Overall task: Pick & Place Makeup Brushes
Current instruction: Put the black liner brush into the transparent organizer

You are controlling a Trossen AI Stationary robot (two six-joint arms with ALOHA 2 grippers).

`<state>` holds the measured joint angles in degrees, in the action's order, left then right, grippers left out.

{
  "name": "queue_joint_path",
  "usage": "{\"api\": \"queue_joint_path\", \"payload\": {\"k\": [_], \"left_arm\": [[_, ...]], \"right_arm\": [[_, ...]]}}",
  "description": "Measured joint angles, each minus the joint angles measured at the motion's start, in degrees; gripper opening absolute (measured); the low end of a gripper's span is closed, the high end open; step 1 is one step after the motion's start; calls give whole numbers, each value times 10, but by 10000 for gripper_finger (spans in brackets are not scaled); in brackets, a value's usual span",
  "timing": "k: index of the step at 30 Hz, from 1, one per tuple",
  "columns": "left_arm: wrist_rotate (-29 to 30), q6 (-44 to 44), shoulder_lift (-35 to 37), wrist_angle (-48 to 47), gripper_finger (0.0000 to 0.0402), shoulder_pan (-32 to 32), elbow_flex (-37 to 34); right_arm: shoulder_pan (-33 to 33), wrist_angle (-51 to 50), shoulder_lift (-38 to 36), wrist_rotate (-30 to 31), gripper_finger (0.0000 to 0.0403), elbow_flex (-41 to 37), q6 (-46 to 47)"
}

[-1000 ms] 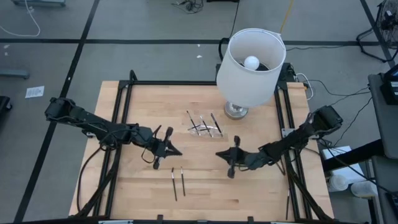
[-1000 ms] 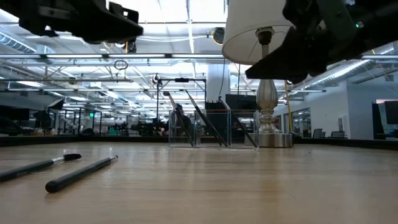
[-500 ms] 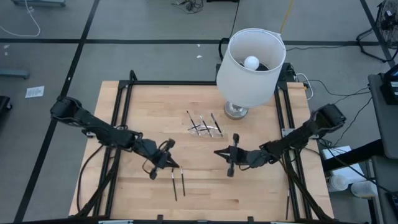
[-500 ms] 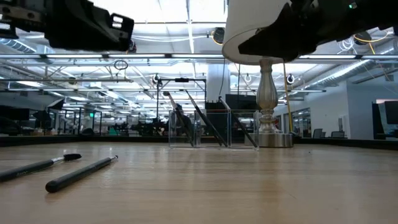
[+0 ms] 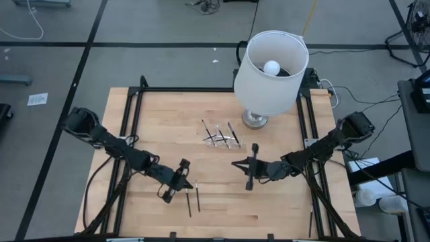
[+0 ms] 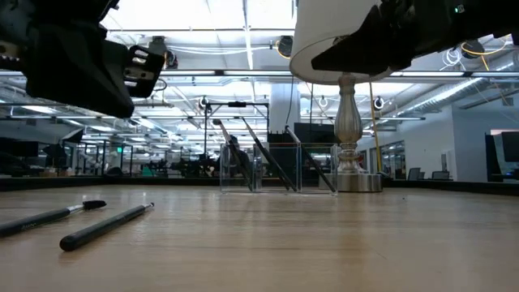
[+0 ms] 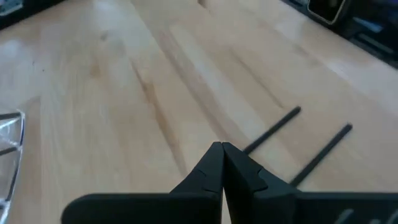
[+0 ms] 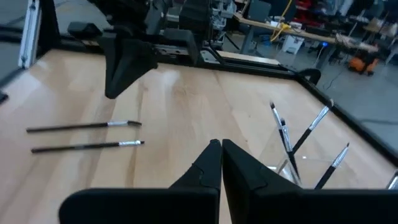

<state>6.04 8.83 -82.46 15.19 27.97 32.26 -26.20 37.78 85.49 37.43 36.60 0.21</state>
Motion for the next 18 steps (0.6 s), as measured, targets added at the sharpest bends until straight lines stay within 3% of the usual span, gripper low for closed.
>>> {"api": "queue_joint_path", "payload": {"k": [8,18], "left_arm": [[-5,-46,-68,-1,3,-10,0],[-36,-78,-103,34,4,-9,0]], "right_arm": [[0,4,-9,87,0,0,-31],[0,-8,-45,90,0,0,-46]]}}
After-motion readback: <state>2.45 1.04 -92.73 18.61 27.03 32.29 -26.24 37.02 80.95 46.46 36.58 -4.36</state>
